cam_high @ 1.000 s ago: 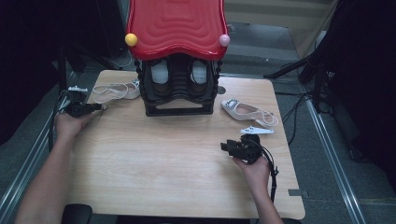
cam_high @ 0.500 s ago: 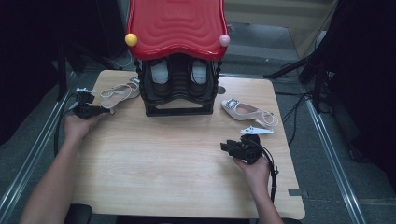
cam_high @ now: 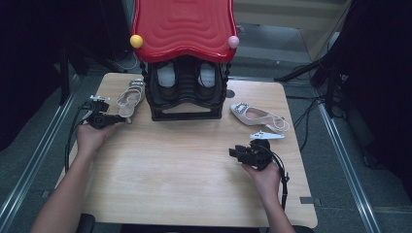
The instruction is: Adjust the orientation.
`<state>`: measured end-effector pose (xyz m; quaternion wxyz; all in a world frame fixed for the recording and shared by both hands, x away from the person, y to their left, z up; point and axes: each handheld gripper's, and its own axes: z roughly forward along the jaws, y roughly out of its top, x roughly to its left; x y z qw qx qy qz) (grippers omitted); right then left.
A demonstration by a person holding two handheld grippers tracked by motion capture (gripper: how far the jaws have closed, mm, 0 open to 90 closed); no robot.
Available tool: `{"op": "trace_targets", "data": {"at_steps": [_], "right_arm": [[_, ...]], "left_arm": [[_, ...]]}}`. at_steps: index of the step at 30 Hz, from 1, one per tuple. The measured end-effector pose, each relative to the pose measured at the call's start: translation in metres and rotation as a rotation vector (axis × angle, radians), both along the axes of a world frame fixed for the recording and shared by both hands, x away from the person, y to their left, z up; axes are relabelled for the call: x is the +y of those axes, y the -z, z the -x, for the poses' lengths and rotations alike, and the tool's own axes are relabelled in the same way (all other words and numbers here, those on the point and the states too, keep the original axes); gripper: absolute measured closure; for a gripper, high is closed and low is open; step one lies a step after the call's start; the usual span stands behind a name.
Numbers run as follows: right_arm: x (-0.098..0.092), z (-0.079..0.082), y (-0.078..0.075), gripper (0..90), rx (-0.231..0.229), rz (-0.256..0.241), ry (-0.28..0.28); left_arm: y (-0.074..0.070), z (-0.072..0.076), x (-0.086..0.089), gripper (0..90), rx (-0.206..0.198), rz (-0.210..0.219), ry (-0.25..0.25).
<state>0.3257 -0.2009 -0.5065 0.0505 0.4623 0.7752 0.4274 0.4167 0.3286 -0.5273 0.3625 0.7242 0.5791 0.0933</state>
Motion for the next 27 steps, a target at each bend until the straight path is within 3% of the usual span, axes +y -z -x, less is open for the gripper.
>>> {"op": "trace_targets", "data": {"at_steps": [8, 13, 17, 23, 27], "right_arm": [[0.003, -0.002, 0.000, 62.9, 0.000, 0.004, -0.010], [0.004, -0.003, 0.000, 63.0, -0.003, 0.009, -0.013], [0.004, -0.002, 0.000, 62.9, -0.004, 0.011, -0.012], [0.004, -0.003, 0.000, 62.5, -0.004, 0.016, -0.012], [0.004, -0.002, -0.001, 62.2, -0.008, 0.018, -0.009]], "left_arm": [[0.001, 0.003, -0.010, 82.3, 0.013, 0.037, -0.017], [0.003, 0.003, -0.006, 62.2, -0.002, -0.003, -0.028], [0.002, 0.004, 0.002, 53.6, 0.003, 0.011, -0.048], [-0.007, 0.003, 0.013, 53.1, -0.015, 0.042, -0.074], [-0.015, -0.001, 0.020, 52.7, -0.013, 0.033, -0.089]]}}
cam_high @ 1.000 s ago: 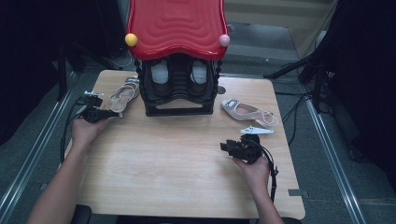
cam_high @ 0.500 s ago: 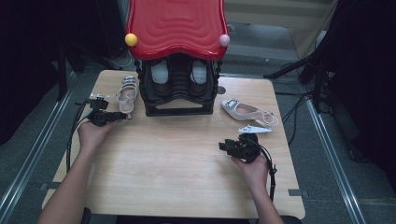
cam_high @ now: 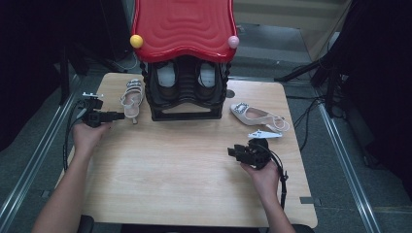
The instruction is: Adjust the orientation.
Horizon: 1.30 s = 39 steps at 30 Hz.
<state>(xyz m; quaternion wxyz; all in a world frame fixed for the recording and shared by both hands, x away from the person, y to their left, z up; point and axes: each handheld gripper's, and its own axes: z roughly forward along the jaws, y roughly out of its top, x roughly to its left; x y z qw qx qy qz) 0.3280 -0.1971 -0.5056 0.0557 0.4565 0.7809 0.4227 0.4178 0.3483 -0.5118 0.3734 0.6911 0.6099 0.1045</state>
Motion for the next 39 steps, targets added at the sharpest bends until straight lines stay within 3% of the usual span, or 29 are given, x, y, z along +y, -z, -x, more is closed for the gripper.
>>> {"op": "trace_targets", "data": {"at_steps": [6, 13, 17, 24, 29, 32, 35, 39], "right_arm": [[-0.001, -0.001, 0.000, 61.2, 0.005, -0.004, 0.006], [-0.002, -0.001, 0.000, 61.2, 0.003, -0.007, 0.012], [-0.002, -0.001, 0.000, 61.3, -0.002, -0.009, 0.010], [-0.002, -0.001, 0.000, 61.4, 0.000, -0.008, 0.010], [-0.002, -0.001, 0.000, 61.4, -0.002, -0.007, 0.008], [-0.002, 0.000, -0.001, 61.4, -0.006, -0.008, 0.007], [-0.001, 0.000, 0.000, 61.4, -0.001, -0.009, 0.007], [-0.001, 0.000, -0.001, 61.4, -0.007, -0.008, 0.007]], "left_arm": [[-0.016, -0.008, 0.003, 51.7, -0.017, -0.051, 0.006], [-0.028, -0.015, 0.007, 50.6, -0.041, -0.014, -0.019], [-0.036, -0.016, 0.007, 50.6, -0.065, -0.030, -0.024], [-0.046, -0.026, 0.004, 50.2, -0.034, -0.011, -0.042], [-0.051, -0.029, 0.001, 50.2, -0.056, 0.013, -0.065], [-0.051, -0.036, -0.004, 50.1, -0.011, -0.023, -0.052], [-0.057, -0.039, -0.010, 50.8, -0.048, -0.007, -0.070], [-0.057, -0.042, -0.013, 50.9, -0.058, -0.003, -0.083]]}}
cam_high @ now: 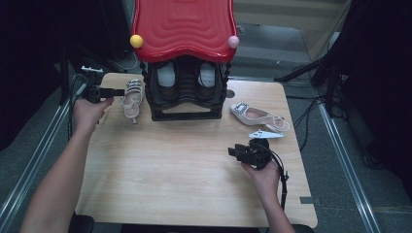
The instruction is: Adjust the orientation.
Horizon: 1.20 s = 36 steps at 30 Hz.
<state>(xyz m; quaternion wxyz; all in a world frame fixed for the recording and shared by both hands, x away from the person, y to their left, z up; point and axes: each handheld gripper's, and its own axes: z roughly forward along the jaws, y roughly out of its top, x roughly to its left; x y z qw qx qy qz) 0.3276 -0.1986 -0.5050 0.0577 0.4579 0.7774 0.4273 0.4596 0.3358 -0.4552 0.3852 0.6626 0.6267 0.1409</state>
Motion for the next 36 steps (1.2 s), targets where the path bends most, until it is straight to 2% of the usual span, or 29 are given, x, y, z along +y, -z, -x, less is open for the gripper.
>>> {"op": "trace_targets", "data": {"at_steps": [4, 9, 10, 13, 16, 18, 23, 25, 28, 34, 36], "right_arm": [[0.000, 0.000, 0.000, 61.4, 0.009, -0.001, 0.001], [0.000, 0.000, 0.001, 61.4, 0.007, 0.001, -0.004], [0.000, 0.000, 0.001, 61.4, 0.009, 0.000, -0.004], [0.001, 0.000, 0.001, 61.4, 0.009, -0.002, -0.007], [0.002, -0.001, 0.001, 61.4, 0.011, -0.005, -0.012], [0.003, -0.002, 0.000, 61.4, 0.008, -0.010, -0.017], [0.007, -0.006, 0.000, 61.4, 0.003, -0.019, -0.031], [0.009, -0.007, 0.000, 61.4, 0.006, -0.020, -0.036], [0.011, -0.008, 0.001, 61.4, 0.006, -0.019, -0.044], [0.013, -0.008, 0.000, 61.4, 0.010, -0.010, -0.047], [0.013, -0.007, 0.000, 61.4, 0.011, -0.013, -0.045]], "left_arm": [[0.006, -0.004, -0.005, 51.0, 0.021, -0.038, 0.014], [0.010, -0.009, -0.012, 50.6, 0.036, -0.059, 0.018], [0.010, -0.011, -0.015, 50.3, 0.041, -0.078, 0.021], [0.009, -0.013, -0.019, 50.3, 0.033, -0.070, 0.018], [0.011, -0.017, -0.019, 49.6, 0.053, -0.088, 0.005], [0.015, -0.019, -0.019, 49.1, 0.055, -0.084, -0.018], [0.025, -0.020, -0.018, 48.1, 0.064, -0.092, -0.030], [0.029, -0.019, -0.016, 48.2, 0.084, -0.084, -0.035], [0.035, -0.019, -0.013, 47.5, 0.102, -0.097, -0.026], [0.041, -0.021, -0.015, 47.1, 0.108, -0.100, -0.035], [0.043, -0.022, -0.015, 46.7, 0.107, -0.087, -0.043]]}}
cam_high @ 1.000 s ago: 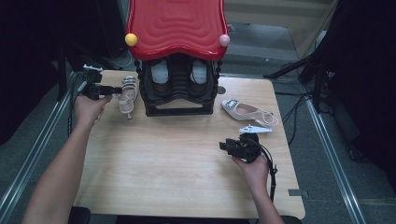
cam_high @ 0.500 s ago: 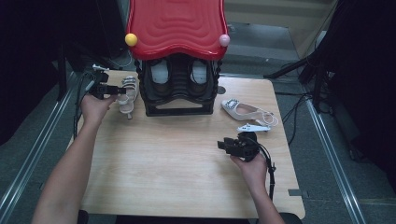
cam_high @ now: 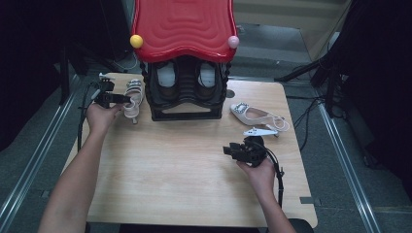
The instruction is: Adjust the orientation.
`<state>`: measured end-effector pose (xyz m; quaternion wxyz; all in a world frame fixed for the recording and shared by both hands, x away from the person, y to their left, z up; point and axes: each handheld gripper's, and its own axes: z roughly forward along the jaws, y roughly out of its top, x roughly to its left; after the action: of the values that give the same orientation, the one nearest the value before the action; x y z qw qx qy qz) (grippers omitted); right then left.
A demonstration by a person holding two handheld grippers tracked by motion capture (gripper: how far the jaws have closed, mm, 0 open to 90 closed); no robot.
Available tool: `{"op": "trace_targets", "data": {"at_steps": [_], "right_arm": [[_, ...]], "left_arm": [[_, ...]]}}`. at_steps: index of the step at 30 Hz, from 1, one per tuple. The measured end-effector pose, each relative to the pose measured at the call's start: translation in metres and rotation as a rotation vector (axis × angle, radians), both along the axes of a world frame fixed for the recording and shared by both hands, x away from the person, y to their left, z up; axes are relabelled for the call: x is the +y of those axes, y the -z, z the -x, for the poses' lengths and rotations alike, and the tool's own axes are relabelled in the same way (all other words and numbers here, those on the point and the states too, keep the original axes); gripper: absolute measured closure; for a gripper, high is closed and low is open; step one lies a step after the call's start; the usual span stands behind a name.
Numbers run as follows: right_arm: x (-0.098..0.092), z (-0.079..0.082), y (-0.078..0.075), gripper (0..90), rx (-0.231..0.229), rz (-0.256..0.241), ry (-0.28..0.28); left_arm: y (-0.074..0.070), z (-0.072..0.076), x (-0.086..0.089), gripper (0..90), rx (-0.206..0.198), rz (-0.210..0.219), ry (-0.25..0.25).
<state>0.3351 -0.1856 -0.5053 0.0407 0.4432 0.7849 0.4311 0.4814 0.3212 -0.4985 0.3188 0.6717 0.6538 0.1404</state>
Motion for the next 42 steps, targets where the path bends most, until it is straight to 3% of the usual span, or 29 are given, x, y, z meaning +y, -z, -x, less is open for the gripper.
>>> {"op": "trace_targets", "data": {"at_steps": [4, 9, 11, 12, 13, 15, 17, 18, 21, 24, 37, 41, 42], "right_arm": [[0.000, 0.000, 0.000, 61.4, 0.001, 0.001, -0.001], [0.001, 0.000, 0.000, 61.4, -0.002, 0.003, -0.006], [0.001, 0.000, 0.000, 61.4, -0.004, 0.004, -0.006], [0.001, 0.000, 0.000, 61.5, -0.004, 0.004, -0.006], [0.001, 0.000, 0.000, 61.6, -0.004, 0.002, -0.005], [0.000, 0.000, 0.000, 61.9, -0.004, -0.001, -0.004], [0.000, 0.000, 0.000, 62.0, -0.005, 0.001, -0.005], [0.000, 0.000, 0.000, 62.0, -0.004, 0.000, -0.004], [0.001, 0.000, -0.001, 62.0, -0.006, 0.002, -0.003], [0.000, 0.001, -0.001, 61.9, -0.006, -0.001, -0.003], [0.001, 0.000, -0.001, 61.8, -0.007, 0.001, 0.002], [0.002, 0.000, 0.000, 61.9, -0.008, 0.002, 0.000], [0.002, 0.000, 0.000, 61.8, -0.009, 0.001, -0.002]], "left_arm": [[0.005, -0.003, -0.004, 50.4, -0.019, 0.024, -0.012], [0.004, -0.007, -0.007, 56.2, 0.008, -0.001, -0.030], [0.004, -0.007, -0.006, 64.4, 0.013, -0.019, -0.044], [0.003, -0.005, -0.006, 71.8, 0.011, -0.053, -0.056], [0.003, -0.005, -0.006, 78.3, 0.006, -0.051, -0.063], [0.000, -0.003, -0.004, 81.4, 0.013, -0.039, -0.074], [-0.002, -0.002, -0.004, 81.8, 0.016, -0.039, -0.073], [-0.003, -0.002, -0.004, 81.9, 0.015, -0.015, -0.083], [-0.008, 0.000, 0.000, 82.3, 0.017, 0.002, -0.083], [-0.014, 0.003, 0.001, 82.5, -0.009, 0.008, -0.093], [-0.037, 0.017, 0.009, 82.4, -0.032, 0.049, -0.063], [-0.048, 0.021, 0.010, 82.4, -0.046, 0.095, -0.078], [-0.051, 0.021, 0.011, 82.4, -0.044, 0.088, -0.071]]}}
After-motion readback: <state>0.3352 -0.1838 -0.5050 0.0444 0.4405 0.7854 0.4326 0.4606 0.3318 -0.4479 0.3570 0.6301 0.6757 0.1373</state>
